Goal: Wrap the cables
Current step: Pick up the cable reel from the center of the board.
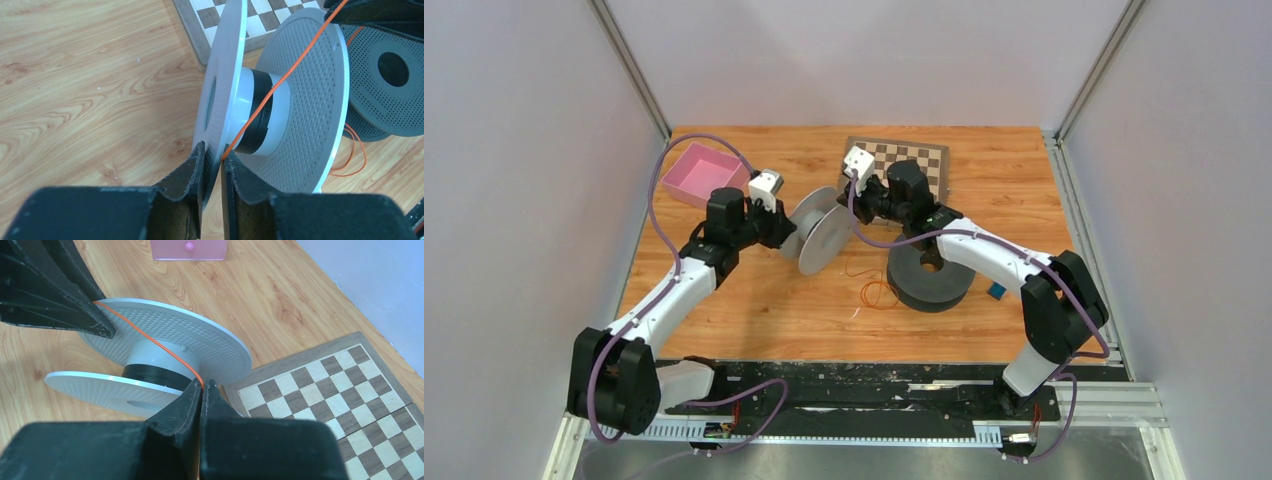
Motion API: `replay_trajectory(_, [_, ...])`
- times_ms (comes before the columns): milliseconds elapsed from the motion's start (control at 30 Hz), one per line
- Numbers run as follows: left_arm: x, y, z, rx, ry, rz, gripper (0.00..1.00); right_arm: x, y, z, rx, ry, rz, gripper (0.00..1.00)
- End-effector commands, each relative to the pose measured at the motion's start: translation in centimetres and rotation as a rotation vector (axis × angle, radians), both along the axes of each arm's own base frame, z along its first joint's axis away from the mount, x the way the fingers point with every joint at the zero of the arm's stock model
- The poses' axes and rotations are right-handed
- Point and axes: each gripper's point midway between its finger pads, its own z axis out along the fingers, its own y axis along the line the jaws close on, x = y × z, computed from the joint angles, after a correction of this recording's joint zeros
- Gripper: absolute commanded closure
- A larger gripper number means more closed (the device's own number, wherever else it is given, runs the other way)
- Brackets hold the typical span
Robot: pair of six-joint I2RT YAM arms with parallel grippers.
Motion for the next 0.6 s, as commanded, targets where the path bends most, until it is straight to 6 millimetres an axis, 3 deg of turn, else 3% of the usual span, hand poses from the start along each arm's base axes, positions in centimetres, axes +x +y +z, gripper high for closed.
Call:
replay_trajectory(0, [0.28, 0.03, 0.00, -0.014, 0.039, 0.011, 0.76, -1.74, -0.46, -2.21, -0.059, 0.067, 0.065, 1.00])
replay_trajectory(233, [0.71, 0.03, -0.04, -0.011, 0.035, 0.015, 0.64, -2.22, 0.03, -2.12, -0.052, 0.084, 0.100, 1.00])
replay_trajectory(567, [0.65, -0.04, 0.84, -0.008, 0.010, 0.004, 0.55, -2.05, 0.02, -1.86, -0.053, 0.082, 0.094, 1.00])
